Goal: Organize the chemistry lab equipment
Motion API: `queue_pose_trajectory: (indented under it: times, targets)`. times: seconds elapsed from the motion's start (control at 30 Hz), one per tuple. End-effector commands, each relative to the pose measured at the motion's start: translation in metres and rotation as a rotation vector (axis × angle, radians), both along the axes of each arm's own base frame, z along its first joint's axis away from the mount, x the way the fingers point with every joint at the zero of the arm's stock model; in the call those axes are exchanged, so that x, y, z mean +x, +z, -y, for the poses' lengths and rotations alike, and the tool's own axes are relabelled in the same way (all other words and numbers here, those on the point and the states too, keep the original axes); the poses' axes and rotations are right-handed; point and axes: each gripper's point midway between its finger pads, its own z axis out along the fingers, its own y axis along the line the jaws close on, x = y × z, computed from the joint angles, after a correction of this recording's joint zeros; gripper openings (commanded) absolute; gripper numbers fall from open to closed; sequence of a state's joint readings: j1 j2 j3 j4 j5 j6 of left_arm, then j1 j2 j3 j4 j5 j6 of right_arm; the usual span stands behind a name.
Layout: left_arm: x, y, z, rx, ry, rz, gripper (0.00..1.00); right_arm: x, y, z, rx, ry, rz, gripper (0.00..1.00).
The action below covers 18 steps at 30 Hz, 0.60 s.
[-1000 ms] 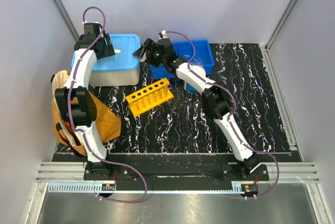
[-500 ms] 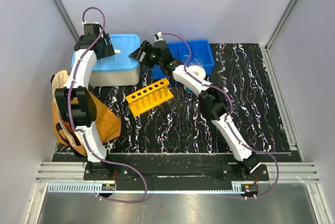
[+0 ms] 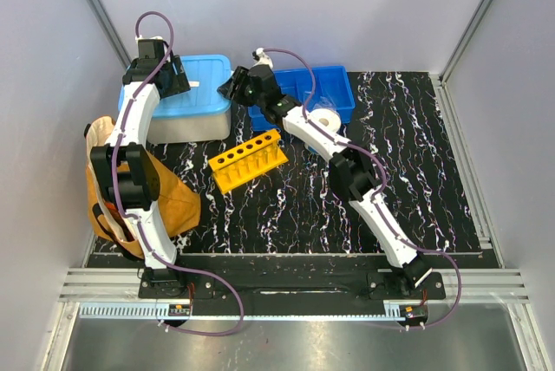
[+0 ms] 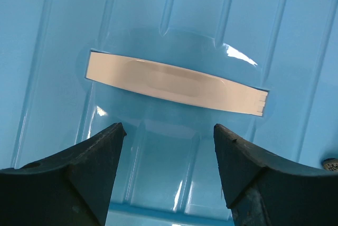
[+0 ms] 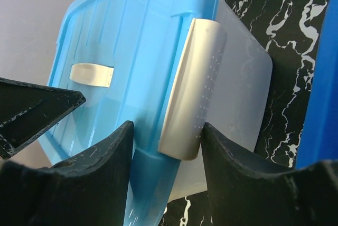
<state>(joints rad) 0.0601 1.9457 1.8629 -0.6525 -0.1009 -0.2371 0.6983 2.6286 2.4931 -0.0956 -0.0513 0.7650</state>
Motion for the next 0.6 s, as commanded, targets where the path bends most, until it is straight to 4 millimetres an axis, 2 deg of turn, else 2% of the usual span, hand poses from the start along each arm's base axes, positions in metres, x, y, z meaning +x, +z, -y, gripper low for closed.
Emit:
queue_pose_trajectory:
  times: [0.0,0.17,0.3,0.43,0.57]
  targets:
    - [-0.011,-0.022,0.007,-0.059,-0.007,-0.070,0.73,-0.024,0.035,-0.011,-0.095,0.048,0.108,0.40]
    - [-0.011,-0.025,0.008,-0.063,-0.011,-0.073,0.73,-0.023,0.032,-0.007,-0.167,0.018,0.141,0.28]
    - [-0.009,-0.029,0.010,-0.069,-0.019,-0.075,0.73,-0.022,0.029,-0.005,-0.204,0.023,0.159,0.09]
    - [-0.006,-0.029,0.011,-0.074,-0.029,-0.070,0.73,-0.022,0.028,-0.003,-0.240,0.011,0.174,0.07]
    - [-0.002,-0.013,0.013,-0.073,-0.052,-0.039,0.73,-0.016,0.029,0.010,-0.269,-0.058,0.164,0.07]
